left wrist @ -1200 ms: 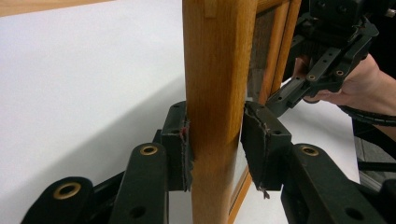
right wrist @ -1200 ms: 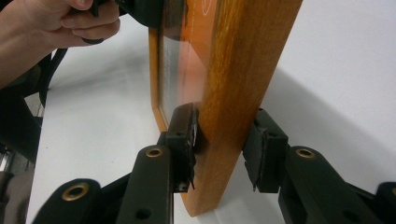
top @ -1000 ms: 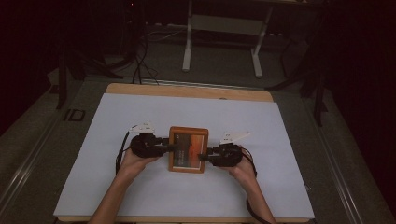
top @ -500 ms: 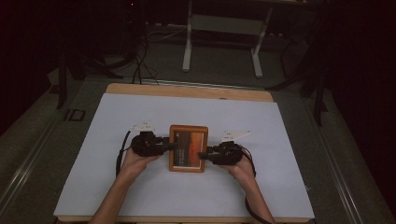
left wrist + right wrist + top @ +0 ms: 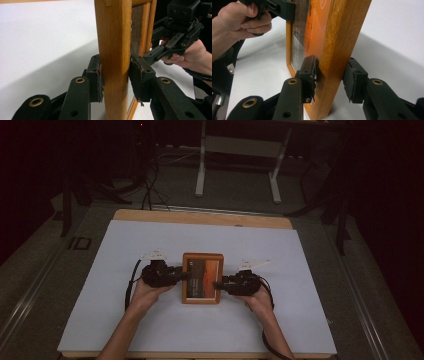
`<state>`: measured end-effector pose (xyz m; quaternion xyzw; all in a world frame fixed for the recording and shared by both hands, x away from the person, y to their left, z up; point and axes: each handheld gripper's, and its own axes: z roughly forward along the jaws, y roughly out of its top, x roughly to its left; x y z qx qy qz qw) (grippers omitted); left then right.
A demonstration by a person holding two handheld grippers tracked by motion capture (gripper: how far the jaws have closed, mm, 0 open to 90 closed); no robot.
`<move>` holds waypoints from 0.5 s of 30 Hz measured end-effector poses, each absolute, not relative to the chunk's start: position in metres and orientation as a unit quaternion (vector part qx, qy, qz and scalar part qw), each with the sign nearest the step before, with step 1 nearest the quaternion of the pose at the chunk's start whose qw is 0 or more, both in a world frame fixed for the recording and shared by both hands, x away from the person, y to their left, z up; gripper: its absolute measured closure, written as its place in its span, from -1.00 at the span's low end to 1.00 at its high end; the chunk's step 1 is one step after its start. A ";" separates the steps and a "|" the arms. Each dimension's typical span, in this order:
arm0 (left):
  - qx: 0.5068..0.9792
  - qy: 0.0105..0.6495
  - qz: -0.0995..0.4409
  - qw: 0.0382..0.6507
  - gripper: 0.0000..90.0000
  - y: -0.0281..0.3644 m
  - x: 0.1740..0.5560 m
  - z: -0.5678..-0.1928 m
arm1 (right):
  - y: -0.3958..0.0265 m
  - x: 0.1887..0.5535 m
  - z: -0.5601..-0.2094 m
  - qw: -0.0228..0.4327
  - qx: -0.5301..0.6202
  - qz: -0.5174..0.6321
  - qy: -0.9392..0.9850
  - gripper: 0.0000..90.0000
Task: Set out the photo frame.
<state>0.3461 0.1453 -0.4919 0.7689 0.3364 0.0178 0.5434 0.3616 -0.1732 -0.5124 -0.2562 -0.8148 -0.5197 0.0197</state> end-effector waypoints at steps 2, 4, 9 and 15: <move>0.771 0.334 0.018 0.543 0.42 0.145 0.346 -0.492 | -0.173 0.361 -0.512 0.018 -0.252 -0.517 -0.818 0.42; 0.771 0.335 0.018 0.541 0.39 0.146 0.346 -0.492 | -0.173 0.359 -0.511 0.016 -0.247 -0.516 -0.820 0.44; 0.771 0.334 0.017 0.541 0.38 0.147 0.346 -0.492 | -0.172 0.358 -0.510 0.013 -0.242 -0.516 -0.822 0.44; 0.771 0.337 0.018 0.540 0.36 0.146 0.346 -0.491 | -0.172 0.357 -0.511 0.014 -0.243 -0.517 -0.821 0.44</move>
